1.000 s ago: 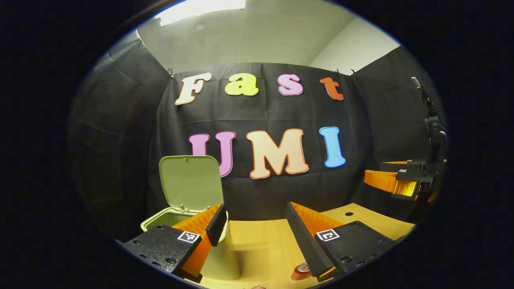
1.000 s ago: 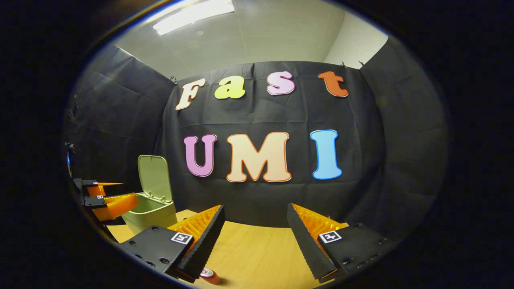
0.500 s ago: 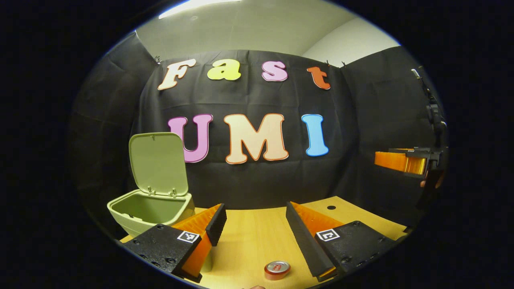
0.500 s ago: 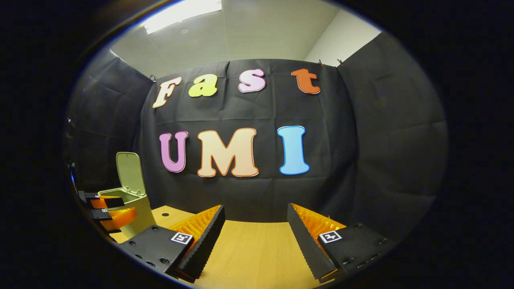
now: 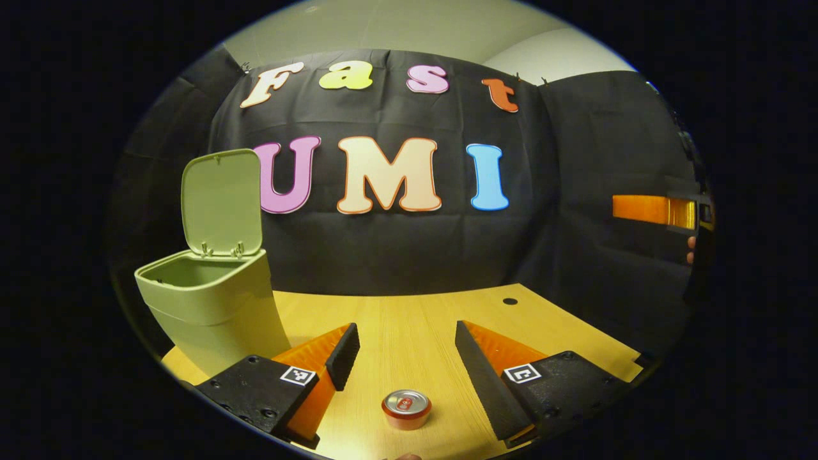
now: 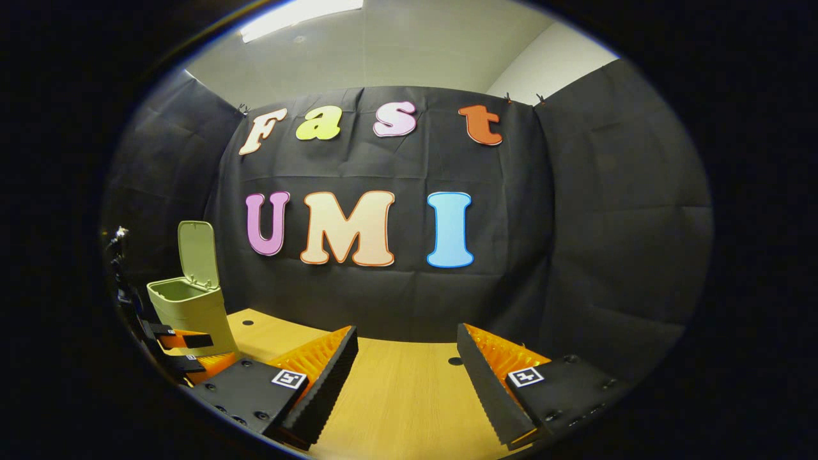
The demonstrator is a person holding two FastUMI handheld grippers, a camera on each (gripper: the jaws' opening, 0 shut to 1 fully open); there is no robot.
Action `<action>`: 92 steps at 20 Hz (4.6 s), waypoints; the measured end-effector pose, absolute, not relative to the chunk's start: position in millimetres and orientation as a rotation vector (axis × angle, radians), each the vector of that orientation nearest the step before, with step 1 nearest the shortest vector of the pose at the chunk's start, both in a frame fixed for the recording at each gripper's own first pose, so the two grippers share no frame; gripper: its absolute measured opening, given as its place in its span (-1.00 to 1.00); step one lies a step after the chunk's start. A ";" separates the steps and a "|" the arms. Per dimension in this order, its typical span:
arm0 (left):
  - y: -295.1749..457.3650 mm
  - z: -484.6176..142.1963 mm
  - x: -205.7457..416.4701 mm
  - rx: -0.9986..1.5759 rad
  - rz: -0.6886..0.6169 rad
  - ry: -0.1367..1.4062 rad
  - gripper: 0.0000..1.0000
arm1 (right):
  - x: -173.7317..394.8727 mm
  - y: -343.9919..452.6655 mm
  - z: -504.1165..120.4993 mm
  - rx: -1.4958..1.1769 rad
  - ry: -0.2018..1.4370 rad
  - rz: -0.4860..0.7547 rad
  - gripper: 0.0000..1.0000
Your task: Press the lid of the desktop garbage bin to open it, pick up the crumpled paper on the desktop and throw it into the bin, then pick up the pop can on the desktop and drop it into the bin, and finally close the garbage bin lid.
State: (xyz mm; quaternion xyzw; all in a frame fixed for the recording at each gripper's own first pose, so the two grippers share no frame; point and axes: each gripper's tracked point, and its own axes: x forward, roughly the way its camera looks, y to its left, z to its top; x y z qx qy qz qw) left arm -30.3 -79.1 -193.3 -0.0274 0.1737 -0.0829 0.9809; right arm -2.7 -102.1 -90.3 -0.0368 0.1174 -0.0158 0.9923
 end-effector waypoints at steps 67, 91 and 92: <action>161.2 -72.8 45.6 0.083 0.184 0.177 0.54 | -20.9 -5.9 -126.3 -0.010 0.279 0.078 0.96; 225.9 -35.5 55.2 0.038 0.134 0.152 0.76 | -40.2 60.1 -130.7 -0.020 0.276 0.027 0.96; 228.2 -28.1 60.2 0.040 0.124 0.148 0.76 | -41.4 64.6 -132.1 -0.017 0.276 0.020 0.96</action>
